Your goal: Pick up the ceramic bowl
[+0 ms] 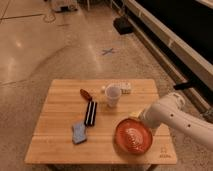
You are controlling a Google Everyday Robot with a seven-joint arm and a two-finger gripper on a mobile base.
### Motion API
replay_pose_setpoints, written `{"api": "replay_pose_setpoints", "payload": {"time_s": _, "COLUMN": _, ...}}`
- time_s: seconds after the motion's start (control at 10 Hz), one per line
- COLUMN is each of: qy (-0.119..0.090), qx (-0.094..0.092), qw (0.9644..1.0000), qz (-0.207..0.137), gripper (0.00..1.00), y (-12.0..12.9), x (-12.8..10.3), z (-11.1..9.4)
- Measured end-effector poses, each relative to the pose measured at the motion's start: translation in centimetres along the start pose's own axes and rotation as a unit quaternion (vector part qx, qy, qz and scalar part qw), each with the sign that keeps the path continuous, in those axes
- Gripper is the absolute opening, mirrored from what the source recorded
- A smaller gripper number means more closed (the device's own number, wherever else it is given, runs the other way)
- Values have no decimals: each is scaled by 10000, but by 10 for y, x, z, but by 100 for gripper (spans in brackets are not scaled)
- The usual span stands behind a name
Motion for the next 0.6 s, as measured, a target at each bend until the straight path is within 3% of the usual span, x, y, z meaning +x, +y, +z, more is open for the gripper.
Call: {"api": "replay_pose_setpoints", "payload": {"time_s": 0.6, "qy": -219, "qx": -116, "qw": 9985, "qz": -496, "gripper": 80, "y": 39, "x": -4, "z": 12}}
